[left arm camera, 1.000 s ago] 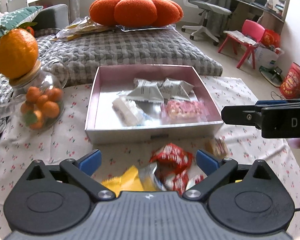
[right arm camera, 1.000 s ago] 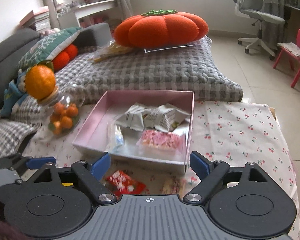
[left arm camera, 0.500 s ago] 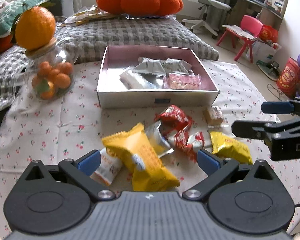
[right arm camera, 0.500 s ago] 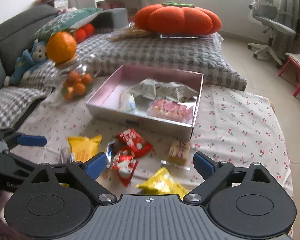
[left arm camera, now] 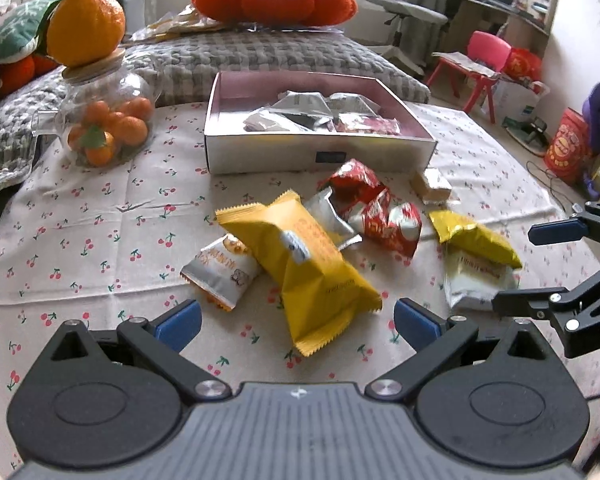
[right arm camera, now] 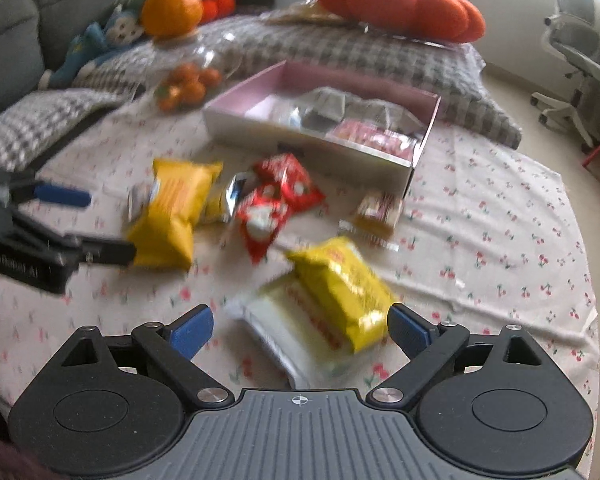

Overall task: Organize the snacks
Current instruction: 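Withdraw both grippers from the box back toward the snack pile, then approach the yellow pastry bag with the left gripper while the right approaches the yellow chip bag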

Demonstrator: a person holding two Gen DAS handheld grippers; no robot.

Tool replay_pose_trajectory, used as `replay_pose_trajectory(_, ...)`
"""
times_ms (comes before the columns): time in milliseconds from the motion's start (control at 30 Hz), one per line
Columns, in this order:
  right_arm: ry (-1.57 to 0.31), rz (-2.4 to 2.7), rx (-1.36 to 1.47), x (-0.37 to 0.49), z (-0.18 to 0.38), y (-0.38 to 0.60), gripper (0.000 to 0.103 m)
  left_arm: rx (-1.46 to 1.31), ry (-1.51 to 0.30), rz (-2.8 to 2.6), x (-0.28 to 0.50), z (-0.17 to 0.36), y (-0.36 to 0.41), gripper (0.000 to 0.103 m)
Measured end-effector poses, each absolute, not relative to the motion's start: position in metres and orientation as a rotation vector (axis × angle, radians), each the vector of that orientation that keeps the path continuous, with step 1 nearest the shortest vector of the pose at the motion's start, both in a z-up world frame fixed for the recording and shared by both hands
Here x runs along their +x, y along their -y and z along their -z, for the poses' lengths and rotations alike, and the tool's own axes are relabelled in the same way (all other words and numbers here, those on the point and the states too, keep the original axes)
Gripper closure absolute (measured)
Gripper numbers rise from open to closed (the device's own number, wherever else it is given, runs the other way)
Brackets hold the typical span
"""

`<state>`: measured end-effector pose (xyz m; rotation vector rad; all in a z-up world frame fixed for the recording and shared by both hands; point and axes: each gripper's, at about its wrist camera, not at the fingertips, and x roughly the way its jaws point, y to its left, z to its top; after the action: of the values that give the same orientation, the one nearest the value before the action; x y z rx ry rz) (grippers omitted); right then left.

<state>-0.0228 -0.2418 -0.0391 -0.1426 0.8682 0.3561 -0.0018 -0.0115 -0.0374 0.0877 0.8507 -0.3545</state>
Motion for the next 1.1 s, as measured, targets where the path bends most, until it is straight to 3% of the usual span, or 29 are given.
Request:
replay_pose_trajectory(267, -0.955, -0.37, -0.219, -0.038, 0.073, 0.248, 0.007, 0.157, -0.887, 0.39, -0.016, 0.064, 0.014, 0.0)
replay_pose_trajectory(333, -0.941, -0.365, -0.195, -0.041, 0.077, 0.254, 0.001, 0.164, -0.899, 0.388, -0.017, 0.069, 0.014, 0.0)
replay_pose_trajectory(500, -0.922, -0.39, -0.145, -0.04, 0.084, 0.266, 0.0, 0.166, -0.889, 0.383, -0.017, 0.074, 0.015, 0.0)
replay_pose_trajectory(1100, -0.854, -0.386, -0.053, -0.011, 0.058, 0.274, 0.0, 0.054, -0.858, 0.335, 0.002, 0.058, 0.028, 0.002)
